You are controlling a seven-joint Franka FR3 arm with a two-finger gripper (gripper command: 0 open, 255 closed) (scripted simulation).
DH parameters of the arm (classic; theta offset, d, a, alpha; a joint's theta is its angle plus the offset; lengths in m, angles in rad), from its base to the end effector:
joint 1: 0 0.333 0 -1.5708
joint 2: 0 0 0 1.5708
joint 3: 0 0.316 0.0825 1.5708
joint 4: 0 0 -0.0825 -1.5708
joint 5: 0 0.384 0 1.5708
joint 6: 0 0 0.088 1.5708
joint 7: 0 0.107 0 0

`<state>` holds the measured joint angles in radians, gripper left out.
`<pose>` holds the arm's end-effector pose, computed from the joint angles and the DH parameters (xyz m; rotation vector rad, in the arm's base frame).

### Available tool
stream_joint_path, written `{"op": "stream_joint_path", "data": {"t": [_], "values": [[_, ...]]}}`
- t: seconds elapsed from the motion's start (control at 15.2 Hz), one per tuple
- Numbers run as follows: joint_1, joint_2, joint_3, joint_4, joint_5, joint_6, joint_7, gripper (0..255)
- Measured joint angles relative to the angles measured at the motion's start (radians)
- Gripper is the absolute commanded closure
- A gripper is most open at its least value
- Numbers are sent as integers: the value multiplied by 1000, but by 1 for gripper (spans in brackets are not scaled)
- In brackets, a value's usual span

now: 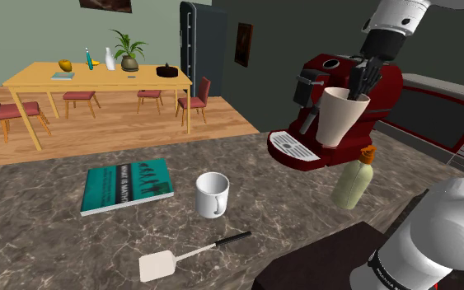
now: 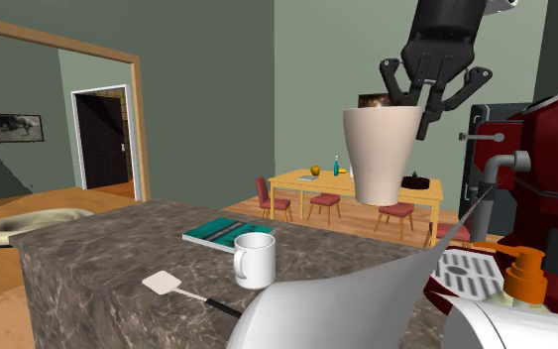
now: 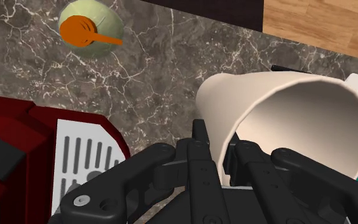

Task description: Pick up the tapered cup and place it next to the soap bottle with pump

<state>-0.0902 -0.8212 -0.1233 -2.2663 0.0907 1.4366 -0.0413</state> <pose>0.2766 -0.0651 0.6301 -2.9558 0.1790 -0.0114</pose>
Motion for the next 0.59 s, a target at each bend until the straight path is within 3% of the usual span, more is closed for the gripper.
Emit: {"op": "stream_joint_path", "data": {"t": [0.59], "values": [[-8, -43, -2, -144, -6, 100, -15, 255]]}}
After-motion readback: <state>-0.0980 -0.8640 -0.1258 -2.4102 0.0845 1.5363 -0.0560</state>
